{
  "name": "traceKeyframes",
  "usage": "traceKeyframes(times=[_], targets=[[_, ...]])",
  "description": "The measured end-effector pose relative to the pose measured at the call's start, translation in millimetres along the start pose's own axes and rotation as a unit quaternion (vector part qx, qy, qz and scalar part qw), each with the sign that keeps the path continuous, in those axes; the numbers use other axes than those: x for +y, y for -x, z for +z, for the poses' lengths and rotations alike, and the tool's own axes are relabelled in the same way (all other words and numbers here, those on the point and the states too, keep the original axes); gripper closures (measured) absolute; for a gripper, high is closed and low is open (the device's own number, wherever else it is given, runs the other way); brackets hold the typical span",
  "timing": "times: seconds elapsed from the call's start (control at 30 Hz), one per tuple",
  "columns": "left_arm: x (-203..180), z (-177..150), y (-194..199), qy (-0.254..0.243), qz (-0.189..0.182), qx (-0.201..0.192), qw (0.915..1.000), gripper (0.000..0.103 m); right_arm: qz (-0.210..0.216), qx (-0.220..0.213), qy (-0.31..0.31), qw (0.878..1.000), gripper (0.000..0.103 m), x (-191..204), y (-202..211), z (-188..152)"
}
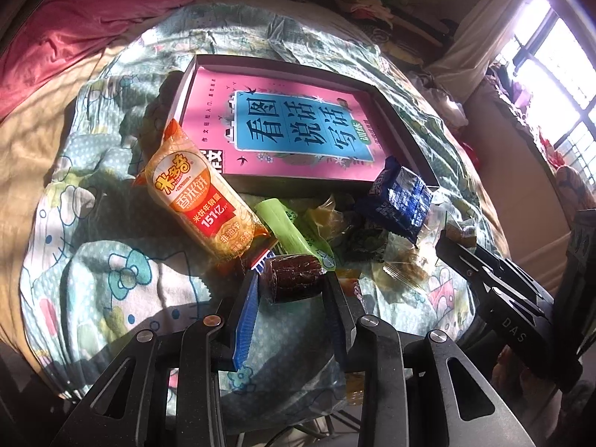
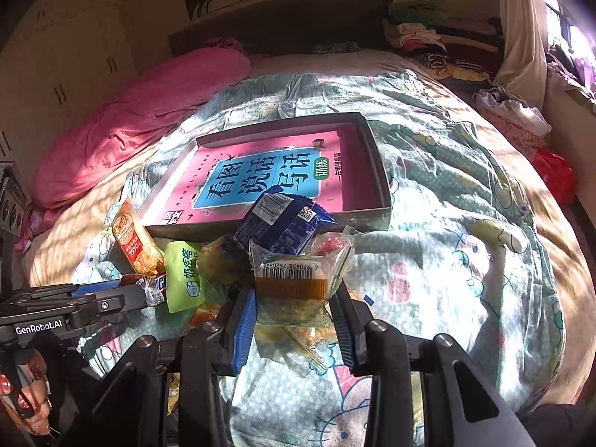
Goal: Organize snacks
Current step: 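Carry the brown candy and cake bag over the pink tray with both tools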
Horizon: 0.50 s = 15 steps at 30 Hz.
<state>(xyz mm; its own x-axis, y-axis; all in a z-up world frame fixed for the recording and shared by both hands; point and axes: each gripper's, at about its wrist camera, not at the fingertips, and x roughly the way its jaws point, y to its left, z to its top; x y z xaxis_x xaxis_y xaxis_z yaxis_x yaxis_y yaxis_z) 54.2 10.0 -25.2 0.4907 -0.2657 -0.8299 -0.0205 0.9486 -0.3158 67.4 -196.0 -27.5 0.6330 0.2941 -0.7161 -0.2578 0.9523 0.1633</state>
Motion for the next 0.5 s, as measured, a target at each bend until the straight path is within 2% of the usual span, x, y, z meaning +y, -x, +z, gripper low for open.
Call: traceKeyframes(times=[0.13,0.5], targets=[[-0.2,2.9,1.0,-0.001,-0.001,-0.005,1.0000,0.068,-0.004,-0.011,-0.008,1.000,0.065,-9.0,2.4,4.1],[2.1,33.6,13.2,-0.001,0.011,-0.055,0.9984,0.068,-0.005,-0.059,0.001,0.998,0.065,-19.7,7.4,30.4]])
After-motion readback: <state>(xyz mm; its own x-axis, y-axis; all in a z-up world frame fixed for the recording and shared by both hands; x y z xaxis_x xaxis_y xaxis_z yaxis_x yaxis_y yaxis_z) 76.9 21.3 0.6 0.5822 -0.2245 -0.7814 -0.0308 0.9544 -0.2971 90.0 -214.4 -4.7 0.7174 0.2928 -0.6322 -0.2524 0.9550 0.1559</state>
